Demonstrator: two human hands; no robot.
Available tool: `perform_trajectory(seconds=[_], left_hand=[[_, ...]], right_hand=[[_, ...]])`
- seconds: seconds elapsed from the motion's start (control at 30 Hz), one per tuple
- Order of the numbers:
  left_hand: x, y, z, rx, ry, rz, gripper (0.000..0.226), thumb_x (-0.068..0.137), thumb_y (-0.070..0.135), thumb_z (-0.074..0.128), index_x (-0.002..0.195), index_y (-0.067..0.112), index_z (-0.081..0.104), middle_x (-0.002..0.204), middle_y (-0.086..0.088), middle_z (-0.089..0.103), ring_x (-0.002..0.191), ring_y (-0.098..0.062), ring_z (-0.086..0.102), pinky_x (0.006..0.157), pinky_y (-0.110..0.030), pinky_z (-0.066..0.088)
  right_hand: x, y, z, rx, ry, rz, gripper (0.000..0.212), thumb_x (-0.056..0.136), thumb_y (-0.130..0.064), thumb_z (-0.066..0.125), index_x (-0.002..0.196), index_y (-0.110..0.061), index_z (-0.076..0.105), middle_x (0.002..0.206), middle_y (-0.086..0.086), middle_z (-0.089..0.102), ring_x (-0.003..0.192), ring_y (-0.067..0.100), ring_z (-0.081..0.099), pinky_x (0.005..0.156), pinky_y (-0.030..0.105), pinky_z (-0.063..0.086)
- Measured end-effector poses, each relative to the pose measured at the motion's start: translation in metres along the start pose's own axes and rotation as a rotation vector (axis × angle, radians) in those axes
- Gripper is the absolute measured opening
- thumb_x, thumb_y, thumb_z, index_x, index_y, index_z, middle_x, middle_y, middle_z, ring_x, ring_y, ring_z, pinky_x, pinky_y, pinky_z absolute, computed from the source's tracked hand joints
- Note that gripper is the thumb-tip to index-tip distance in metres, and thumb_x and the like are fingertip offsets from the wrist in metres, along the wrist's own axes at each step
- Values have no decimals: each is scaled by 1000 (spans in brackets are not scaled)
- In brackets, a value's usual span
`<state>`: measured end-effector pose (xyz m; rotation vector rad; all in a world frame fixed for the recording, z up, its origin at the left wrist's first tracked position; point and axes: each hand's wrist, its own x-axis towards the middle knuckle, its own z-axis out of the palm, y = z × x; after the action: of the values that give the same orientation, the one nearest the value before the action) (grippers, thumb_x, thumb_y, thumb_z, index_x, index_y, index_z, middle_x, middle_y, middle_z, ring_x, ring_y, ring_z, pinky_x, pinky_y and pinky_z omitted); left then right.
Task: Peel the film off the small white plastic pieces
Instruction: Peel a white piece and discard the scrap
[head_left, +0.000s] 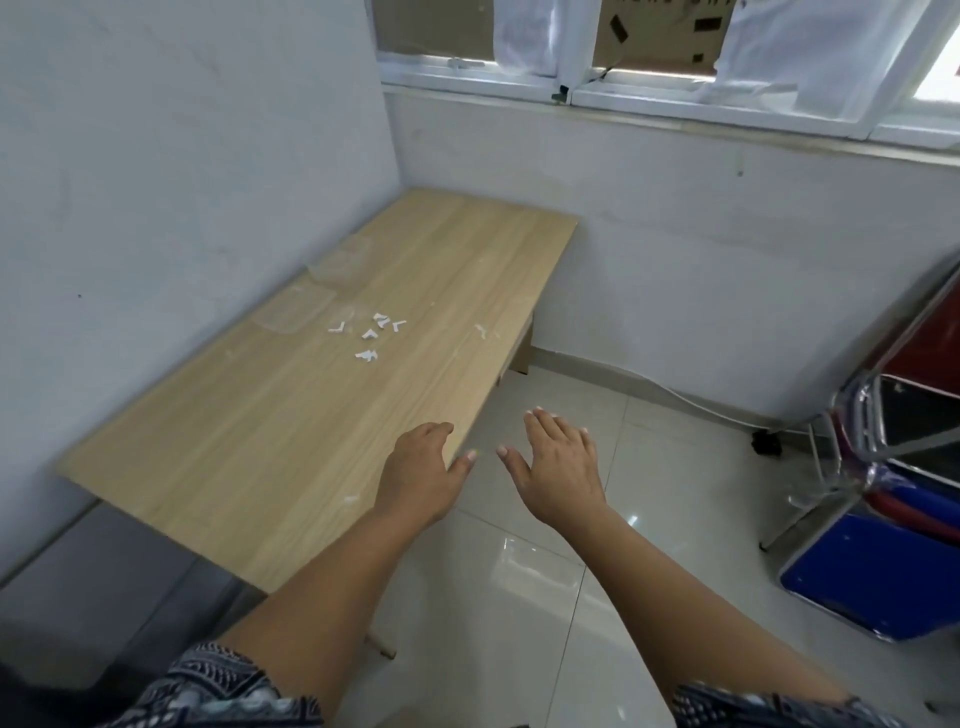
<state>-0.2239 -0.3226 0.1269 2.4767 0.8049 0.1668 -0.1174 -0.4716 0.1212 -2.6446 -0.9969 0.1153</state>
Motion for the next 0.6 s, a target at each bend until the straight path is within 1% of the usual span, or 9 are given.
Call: perform_trajectory(seconds=[0.13,0.33,0.47,0.53,0.6], left_hand=[[44,-4,5,-5,17,-59,58,95,48,51,143,17,44,149,-3,43,137,-22,35,110,-34,29],[110,-13,14,-16,51,-99,53,93,40,57,140,17,47,146,-1,46,135,-22,39,109,-34,31],[161,-23,10,-55,72,-139,52,93,36,58,140,16,48,145,-1,48,133,-22,40,108,-33,32],[184,-29,6,-84,84,-166,51,92,35,59,138,16,50,143,-2,50,132,-22,42,107,-33,33],[208,-40,1,-103,97,-196,50,92,35,60,138,16,51,141,-2,51,131,-22,43,105,-32,35]], right_hand=[[48,9,4,18,0,-39,69,99,-60,29,152,-16,29,159,2,31,148,21,24,121,48,12],[121,12,15,44,-7,-90,60,99,-58,33,144,-20,44,150,2,45,139,24,38,118,47,17],[183,7,24,52,-21,-139,57,99,-57,37,138,-18,52,140,1,56,129,27,49,115,50,27],[213,1,27,59,-7,-170,60,96,-59,34,132,-17,57,132,2,62,122,29,56,109,50,34],[247,-8,34,56,-3,-206,61,95,-59,34,128,-16,61,127,2,66,116,30,60,104,47,39]])
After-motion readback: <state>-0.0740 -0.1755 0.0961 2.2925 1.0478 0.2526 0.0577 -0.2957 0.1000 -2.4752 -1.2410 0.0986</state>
